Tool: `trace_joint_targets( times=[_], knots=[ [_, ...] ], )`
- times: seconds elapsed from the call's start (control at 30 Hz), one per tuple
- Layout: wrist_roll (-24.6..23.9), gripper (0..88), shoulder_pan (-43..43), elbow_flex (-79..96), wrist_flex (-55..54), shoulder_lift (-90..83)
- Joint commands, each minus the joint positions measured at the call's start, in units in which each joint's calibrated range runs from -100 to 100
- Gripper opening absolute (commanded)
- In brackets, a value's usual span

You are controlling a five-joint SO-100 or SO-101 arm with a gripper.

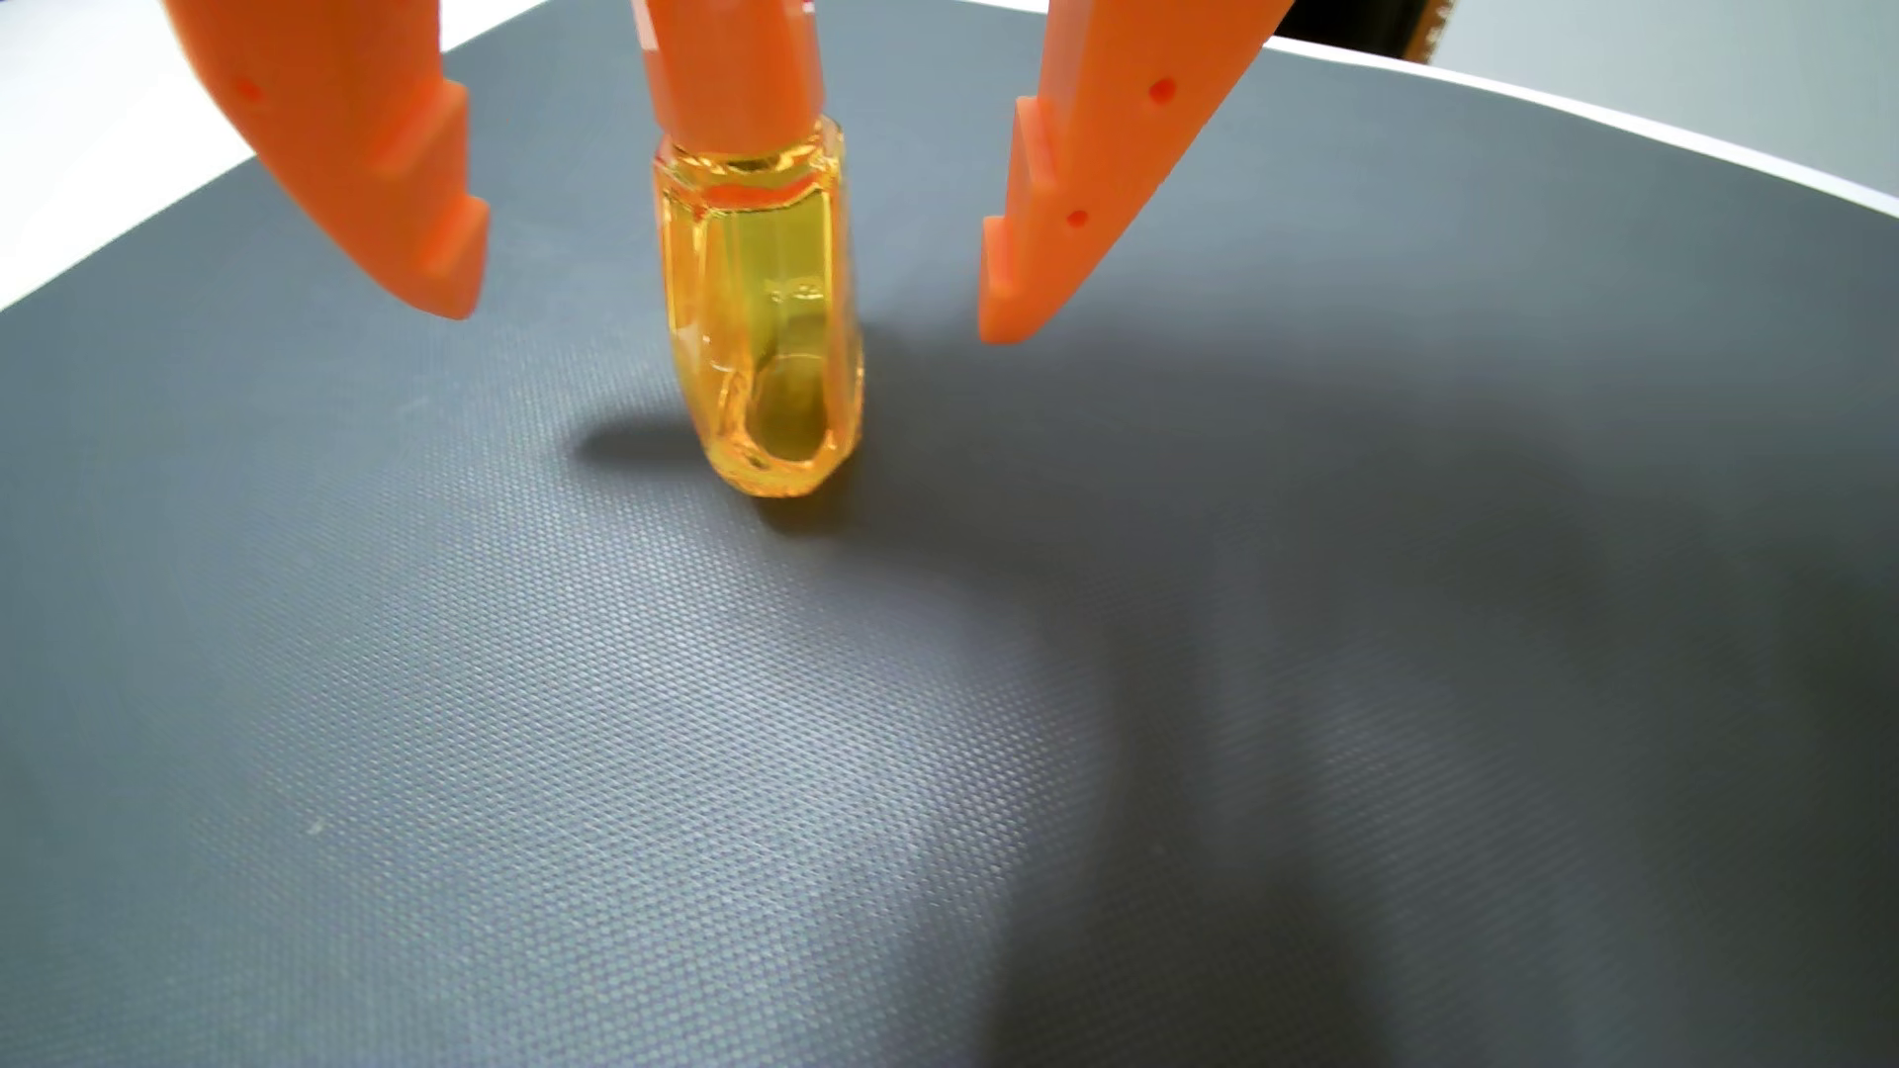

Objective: Grab the eyedrops

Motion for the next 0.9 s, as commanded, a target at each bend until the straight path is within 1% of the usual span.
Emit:
trace_joint_targets(
  times=[0.0, 0.23, 0.33, 0.53, 0.63, 0.8, 0.87],
  knots=[
    [-0.25, 20.8, -0.23, -1.73, -1.09, -0.23],
    [-0.31, 20.6, -0.23, -1.73, -1.09, 0.28],
    [-0.78, 17.4, -0.23, -2.63, -1.09, 1.98],
    [-1.04, 16.1, -0.81, -3.71, -1.09, 3.51],
    [-1.51, 11.9, -0.89, -3.89, -1.09, 3.51],
    [-1.56, 10.5, -0.89, -3.98, -1.18, 3.34],
    [-1.72, 8.2, -0.89, -4.25, -1.27, 3.34]
  ],
)
